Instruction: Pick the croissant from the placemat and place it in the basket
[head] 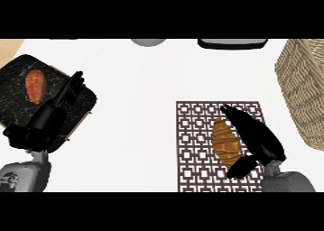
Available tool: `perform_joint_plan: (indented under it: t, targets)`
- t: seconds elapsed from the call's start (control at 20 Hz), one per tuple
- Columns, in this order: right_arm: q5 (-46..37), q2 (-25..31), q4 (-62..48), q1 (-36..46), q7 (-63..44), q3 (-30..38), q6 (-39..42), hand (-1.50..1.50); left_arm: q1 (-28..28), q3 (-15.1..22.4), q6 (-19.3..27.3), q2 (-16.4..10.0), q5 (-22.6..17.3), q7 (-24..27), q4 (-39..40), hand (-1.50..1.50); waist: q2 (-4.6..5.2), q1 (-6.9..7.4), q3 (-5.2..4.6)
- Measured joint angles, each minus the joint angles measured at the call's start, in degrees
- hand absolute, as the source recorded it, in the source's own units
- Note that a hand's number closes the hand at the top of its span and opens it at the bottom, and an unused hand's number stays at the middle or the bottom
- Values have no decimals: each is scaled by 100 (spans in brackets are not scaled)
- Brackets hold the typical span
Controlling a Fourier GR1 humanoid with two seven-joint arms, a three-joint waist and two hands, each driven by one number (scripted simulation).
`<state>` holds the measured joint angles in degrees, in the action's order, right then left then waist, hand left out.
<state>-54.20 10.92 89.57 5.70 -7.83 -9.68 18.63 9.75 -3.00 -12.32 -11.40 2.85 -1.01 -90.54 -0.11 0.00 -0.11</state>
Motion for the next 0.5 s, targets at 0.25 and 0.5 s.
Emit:
perform_joint_plan:
  t: [0.25, 0.5]
  targets:
    - [-62, -78, -318, 75, 113, -53, 84, 150, 42, -20, 11, 59, 76, 6, 10, 0, -4, 1, -4]
    - [-209, -91, -377, 144, 164, -200, 220, 150, -33, 0, 17, 123, 144, -14, -48, 0, -25, 5, -21]
